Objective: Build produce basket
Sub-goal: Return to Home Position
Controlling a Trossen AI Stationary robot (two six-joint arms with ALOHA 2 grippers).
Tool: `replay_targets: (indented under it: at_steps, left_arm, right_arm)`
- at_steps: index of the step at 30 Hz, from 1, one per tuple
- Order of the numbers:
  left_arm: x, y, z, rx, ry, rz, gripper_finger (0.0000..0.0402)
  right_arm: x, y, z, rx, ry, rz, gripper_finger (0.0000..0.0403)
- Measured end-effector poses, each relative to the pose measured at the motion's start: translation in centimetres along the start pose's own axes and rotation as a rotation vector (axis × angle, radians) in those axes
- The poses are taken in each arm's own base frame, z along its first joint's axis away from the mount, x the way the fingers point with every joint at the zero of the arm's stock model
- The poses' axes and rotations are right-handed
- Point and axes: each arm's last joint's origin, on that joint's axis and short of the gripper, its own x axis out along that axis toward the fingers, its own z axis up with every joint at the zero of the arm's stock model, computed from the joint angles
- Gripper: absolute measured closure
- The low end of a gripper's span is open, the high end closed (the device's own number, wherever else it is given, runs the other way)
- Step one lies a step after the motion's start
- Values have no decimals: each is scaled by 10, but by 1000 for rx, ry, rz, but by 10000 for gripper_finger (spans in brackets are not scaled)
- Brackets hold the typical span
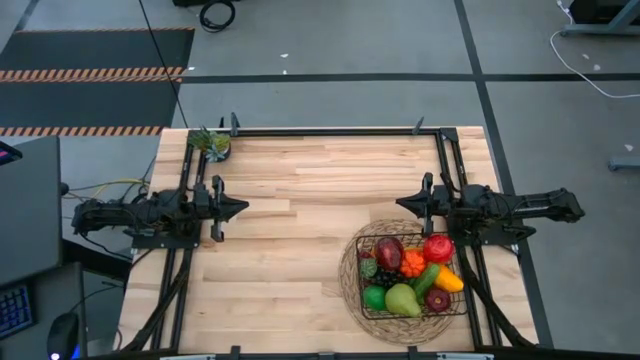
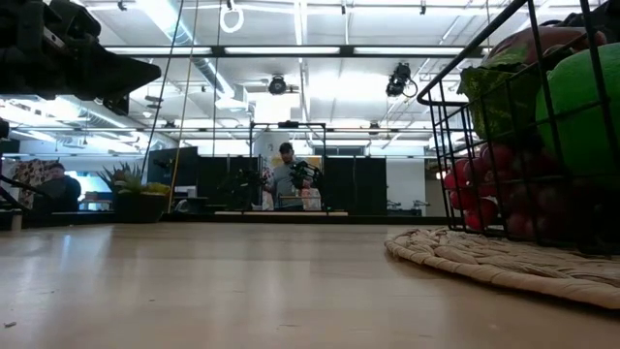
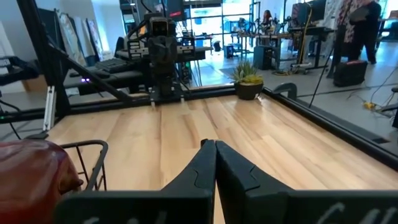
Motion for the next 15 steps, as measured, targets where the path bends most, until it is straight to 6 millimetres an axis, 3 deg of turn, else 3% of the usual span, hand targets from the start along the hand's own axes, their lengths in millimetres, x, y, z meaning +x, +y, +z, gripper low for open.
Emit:
replay_targets:
  at_steps: [15]
  left_arm:
    - [0, 0, 0, 0, 0, 0, 371]
  right_arm:
    - [0, 0, 0, 16, 0, 0, 387]
